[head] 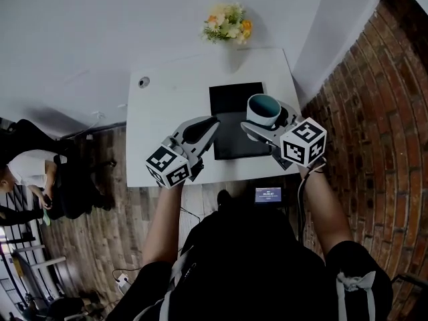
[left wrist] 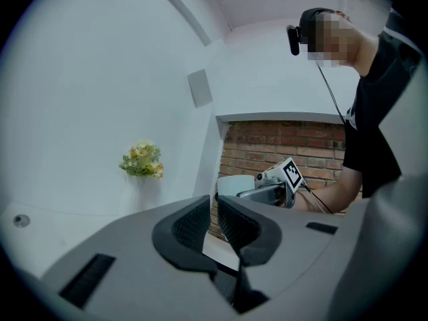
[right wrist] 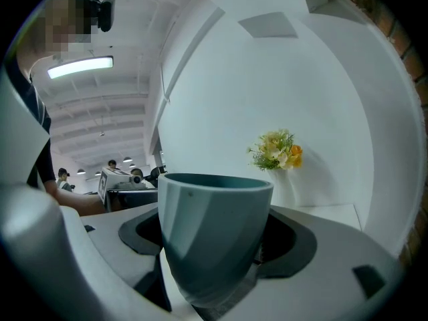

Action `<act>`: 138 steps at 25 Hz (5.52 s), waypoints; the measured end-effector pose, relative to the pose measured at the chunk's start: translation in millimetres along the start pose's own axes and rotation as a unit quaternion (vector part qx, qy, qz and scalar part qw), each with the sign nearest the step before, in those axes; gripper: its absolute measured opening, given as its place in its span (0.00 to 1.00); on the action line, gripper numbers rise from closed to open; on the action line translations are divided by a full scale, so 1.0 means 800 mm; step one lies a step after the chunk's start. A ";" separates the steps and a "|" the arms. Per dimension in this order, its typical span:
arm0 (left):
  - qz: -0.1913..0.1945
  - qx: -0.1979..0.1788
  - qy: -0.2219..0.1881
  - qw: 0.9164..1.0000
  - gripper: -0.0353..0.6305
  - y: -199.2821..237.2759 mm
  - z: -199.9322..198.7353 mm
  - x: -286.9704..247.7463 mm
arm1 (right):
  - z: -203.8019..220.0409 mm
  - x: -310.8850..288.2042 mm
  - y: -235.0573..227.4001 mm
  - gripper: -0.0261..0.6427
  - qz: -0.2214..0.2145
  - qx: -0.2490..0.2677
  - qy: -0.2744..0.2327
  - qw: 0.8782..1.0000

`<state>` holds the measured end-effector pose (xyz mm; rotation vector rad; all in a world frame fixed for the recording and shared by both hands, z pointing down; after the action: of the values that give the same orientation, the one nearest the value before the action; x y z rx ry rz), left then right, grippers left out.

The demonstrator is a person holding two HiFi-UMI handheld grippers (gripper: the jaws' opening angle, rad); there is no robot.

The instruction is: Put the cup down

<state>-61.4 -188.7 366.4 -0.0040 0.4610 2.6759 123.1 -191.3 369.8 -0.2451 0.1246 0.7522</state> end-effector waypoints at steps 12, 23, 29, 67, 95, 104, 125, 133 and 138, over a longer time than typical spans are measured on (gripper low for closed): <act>-0.041 0.024 -0.009 0.999 0.06 0.028 0.007 0.009 | 0.030 -0.076 -0.062 0.63 0.037 -0.031 0.010 0.999; -0.061 0.049 -0.016 0.997 0.06 0.065 0.021 0.012 | 0.099 -0.212 -0.128 0.63 0.078 -0.006 0.037 0.996; -0.076 0.055 -0.015 0.995 0.06 0.083 0.031 0.019 | 0.135 -0.261 -0.142 0.63 0.090 0.033 0.054 0.994; -0.071 0.043 -0.028 0.996 0.06 0.068 0.016 0.030 | 0.132 -0.218 -0.114 0.77 0.092 0.091 0.064 0.990; -0.016 0.023 -0.016 0.999 0.06 0.007 0.019 0.031 | 0.042 -0.010 -0.026 0.18 0.106 0.010 0.017 0.994; -0.006 0.013 -0.020 1.000 0.06 -0.006 0.008 0.035 | 0.030 0.031 0.012 0.08 0.103 -0.024 0.002 0.994; 0.010 0.018 -0.015 1.000 0.06 -0.011 0.012 0.015 | 0.033 0.047 0.007 0.06 0.104 -0.078 -0.023 0.991; 0.011 0.018 -0.016 1.000 0.06 -0.012 0.010 0.020 | 0.032 0.048 0.006 0.06 0.101 -0.091 -0.029 0.990; 0.012 0.019 -0.015 1.000 0.06 -0.012 0.012 0.022 | 0.033 0.045 0.008 0.06 0.100 -0.087 -0.027 0.991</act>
<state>-72.8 -170.4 371.0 0.0527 0.5054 2.6855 145.6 -155.8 386.6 -0.3811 0.0316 0.9697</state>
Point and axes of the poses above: the fingertips, and each gripper's own axes: x backward along the fingers, y to its left, z out of its underside, the point moved 6 cm from there along x, backward along the fingers, and after that the axes turned 6 degrees about x, right-handed, at the moved point
